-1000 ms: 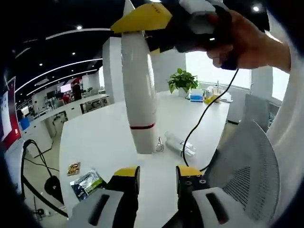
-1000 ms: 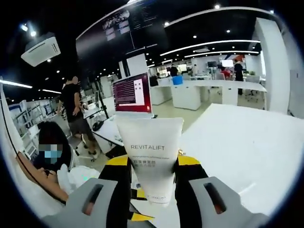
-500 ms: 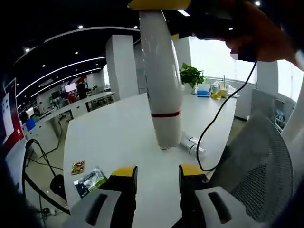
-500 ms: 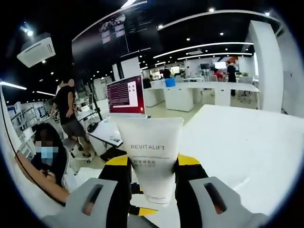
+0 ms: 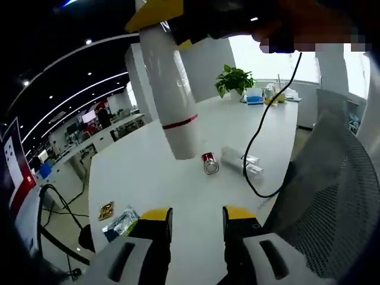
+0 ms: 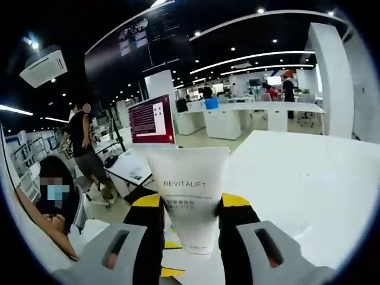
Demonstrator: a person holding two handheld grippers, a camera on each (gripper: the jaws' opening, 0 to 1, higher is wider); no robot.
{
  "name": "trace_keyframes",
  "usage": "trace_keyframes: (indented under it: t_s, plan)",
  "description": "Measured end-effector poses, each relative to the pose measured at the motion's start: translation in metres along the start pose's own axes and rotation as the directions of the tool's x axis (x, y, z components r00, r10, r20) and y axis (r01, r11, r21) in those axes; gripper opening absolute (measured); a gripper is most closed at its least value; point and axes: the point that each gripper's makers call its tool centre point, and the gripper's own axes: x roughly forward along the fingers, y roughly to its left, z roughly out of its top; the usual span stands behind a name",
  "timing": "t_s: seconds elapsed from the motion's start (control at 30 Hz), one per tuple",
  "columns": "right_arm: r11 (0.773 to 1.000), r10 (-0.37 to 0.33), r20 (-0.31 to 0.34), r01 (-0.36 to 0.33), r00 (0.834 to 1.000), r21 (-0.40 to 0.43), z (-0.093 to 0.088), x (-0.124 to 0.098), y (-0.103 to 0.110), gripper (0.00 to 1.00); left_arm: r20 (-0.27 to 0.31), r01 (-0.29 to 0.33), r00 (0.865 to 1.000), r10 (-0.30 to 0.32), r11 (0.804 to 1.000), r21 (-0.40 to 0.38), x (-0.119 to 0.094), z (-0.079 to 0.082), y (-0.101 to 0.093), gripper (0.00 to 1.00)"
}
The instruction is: Arrange the skincare products in the storage area until every visible bottle or jar stands upright without overlapping.
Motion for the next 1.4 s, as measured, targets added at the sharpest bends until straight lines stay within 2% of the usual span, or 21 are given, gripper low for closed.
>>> trace_keyframes:
  t_s: [0.4, 0.93, 1.4]
  plan:
    - [1.000, -0.025, 0.010, 0.025, 1.000, -0.015, 0.011, 0.006, -0.029, 0.32, -0.050, -0.011, 0.999, 0.012, 1.000, 0.026, 0.003, -0.010, 0.001, 0.30]
    - [0.998, -0.059, 0.028, 0.060, 0.998, -0.028, 0.030, 0.021, -0.055, 0.32, -0.072, -0.023, 0.997, 0.025, 0.999, 0.029, 0.004, -0.014, 0.001, 0.28]
    - [0.992, -0.123, 0.018, 0.123, 0.992, -0.015, 0.032, 0.030, -0.099, 0.32, -0.094, -0.024, 0.995, 0.027, 0.999, 0.028, 0.005, -0.019, 0.001, 0.28]
